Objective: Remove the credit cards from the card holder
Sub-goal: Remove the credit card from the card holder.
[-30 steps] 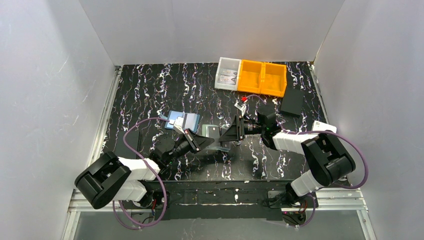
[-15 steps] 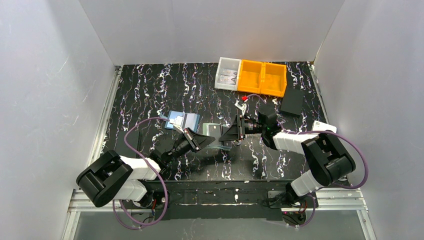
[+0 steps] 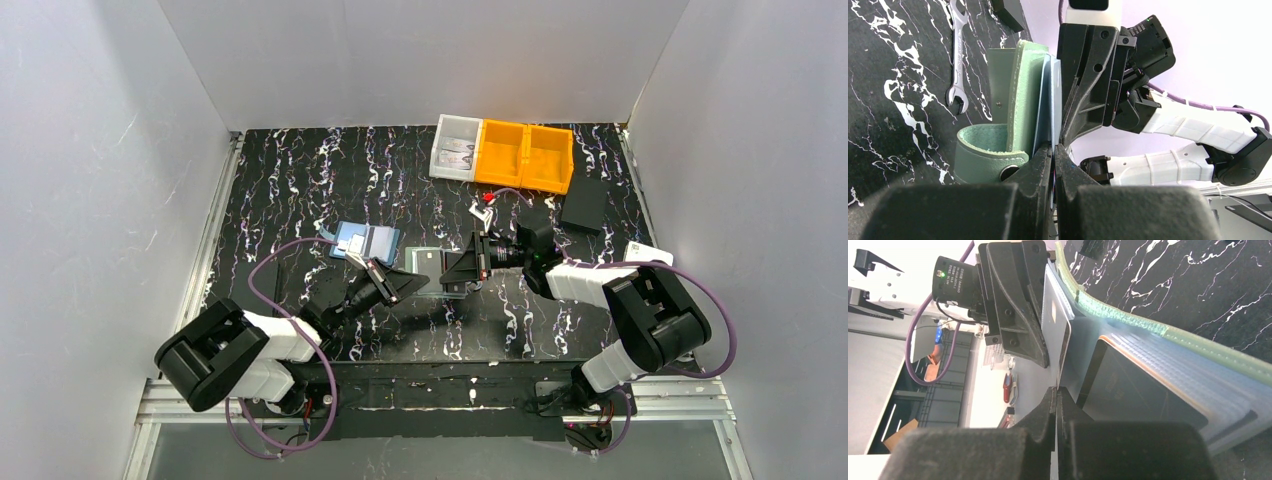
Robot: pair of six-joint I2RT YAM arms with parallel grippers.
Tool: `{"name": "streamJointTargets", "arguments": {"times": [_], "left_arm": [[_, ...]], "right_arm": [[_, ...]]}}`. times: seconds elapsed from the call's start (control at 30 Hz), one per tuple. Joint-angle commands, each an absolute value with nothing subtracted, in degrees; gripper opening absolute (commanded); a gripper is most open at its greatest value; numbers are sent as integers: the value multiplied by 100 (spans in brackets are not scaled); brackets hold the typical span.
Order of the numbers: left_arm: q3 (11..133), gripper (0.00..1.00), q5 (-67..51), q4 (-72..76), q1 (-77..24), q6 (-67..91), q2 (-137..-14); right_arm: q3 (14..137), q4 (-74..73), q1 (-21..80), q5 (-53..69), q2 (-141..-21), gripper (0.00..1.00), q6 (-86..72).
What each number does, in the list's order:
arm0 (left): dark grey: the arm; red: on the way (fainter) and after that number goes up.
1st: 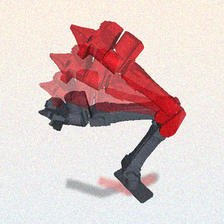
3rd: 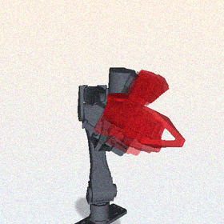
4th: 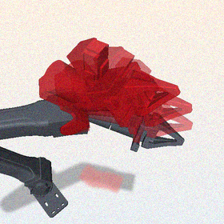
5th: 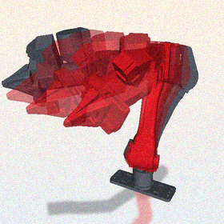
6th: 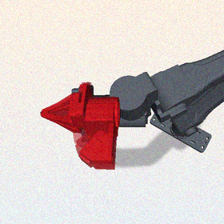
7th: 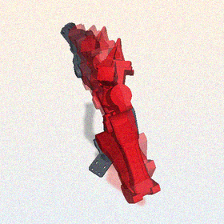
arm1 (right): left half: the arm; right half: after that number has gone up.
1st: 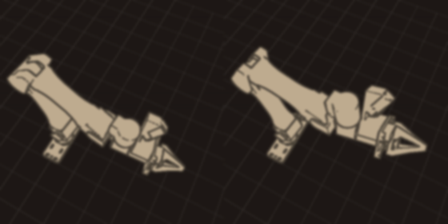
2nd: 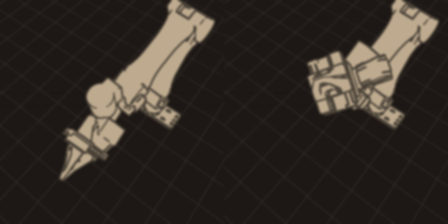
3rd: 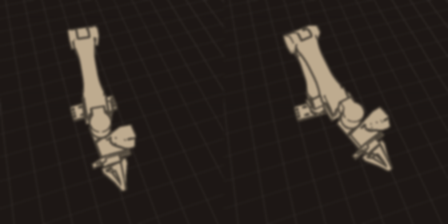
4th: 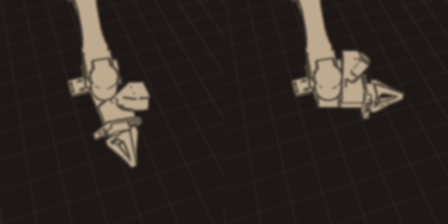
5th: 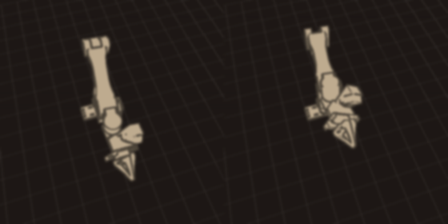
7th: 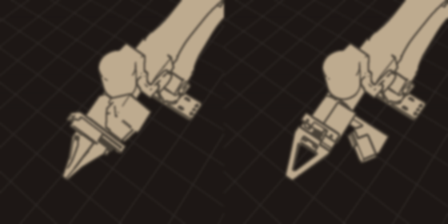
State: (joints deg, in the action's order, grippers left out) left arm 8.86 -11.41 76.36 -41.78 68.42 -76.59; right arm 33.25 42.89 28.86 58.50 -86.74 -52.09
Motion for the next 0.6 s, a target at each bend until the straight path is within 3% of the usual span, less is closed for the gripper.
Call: {"name": "streamJointTargets", "arguments": {"times": [0.0, 0.13, 0.2, 0.57], "left_arm": [[817, 1, -923, 7857, -4197, 6820, -7683], [801, 21, -932, 7846, -4189, 6814, -7671], [813, 26, -980, 7790, -4167, 6811, -7641], [714, 29, -931, 7302, -4009, 6897, -7278]], "right_arm": [[3646, 4200, 2884, 6049, -8560, 1, -4819], [3698, 3815, 2881, 5987, -8597, 1, -4489], [3709, 3766, 2875, 5985, -8637, 1, -4445], [3737, 3588, 2874, 6015, -8692, 1, -4253]]}}
